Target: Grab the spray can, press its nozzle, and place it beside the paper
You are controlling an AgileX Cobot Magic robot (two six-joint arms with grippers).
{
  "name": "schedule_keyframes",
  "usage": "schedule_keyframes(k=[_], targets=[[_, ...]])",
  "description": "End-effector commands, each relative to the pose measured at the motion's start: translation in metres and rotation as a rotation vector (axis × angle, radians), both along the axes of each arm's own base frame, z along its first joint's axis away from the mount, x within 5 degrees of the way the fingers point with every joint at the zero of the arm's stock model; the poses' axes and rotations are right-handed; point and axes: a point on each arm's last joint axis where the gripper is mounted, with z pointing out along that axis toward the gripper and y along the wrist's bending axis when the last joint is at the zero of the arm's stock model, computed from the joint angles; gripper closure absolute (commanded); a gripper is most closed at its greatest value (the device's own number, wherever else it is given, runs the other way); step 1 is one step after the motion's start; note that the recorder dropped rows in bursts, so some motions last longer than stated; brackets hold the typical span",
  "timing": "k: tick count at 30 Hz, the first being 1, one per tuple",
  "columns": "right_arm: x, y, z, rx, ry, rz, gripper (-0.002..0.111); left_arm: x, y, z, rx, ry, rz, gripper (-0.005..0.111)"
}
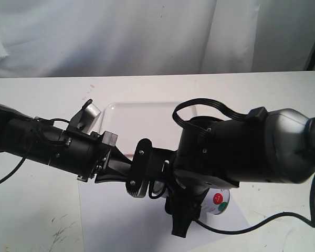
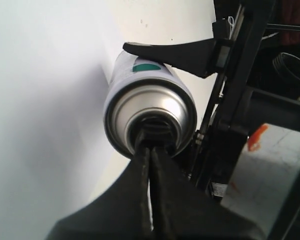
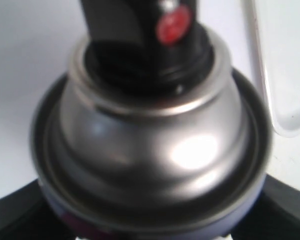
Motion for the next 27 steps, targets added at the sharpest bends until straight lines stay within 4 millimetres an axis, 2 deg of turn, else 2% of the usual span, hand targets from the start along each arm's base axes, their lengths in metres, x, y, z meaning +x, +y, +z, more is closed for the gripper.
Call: schedule_keyframes(k=[1, 19, 24, 27], targets=[[0.002, 0.002, 0.005, 0.04, -0.017, 0.008, 0.108, 0.001, -0.002, 0.0, 0.009, -0.02, -0.007, 0.107], [0.002, -0.001, 0.007, 0.021, -0.018, 0.0, 0.108, 0.0, 0.0, 0.0, 0.032, -0.038, -0.015, 0.107], [0.0, -0.005, 0.017, 0.046, -0.029, -0.033, 0.108, -0.003, 0.007, 0.011, 0.112, -0.131, 0.046, 0.107], [-0.002, -0.008, 0.021, 0.083, -0.031, -0.064, 0.108, -0.009, 0.015, 0.025, 0.18, -0.231, 0.102, 0.107]])
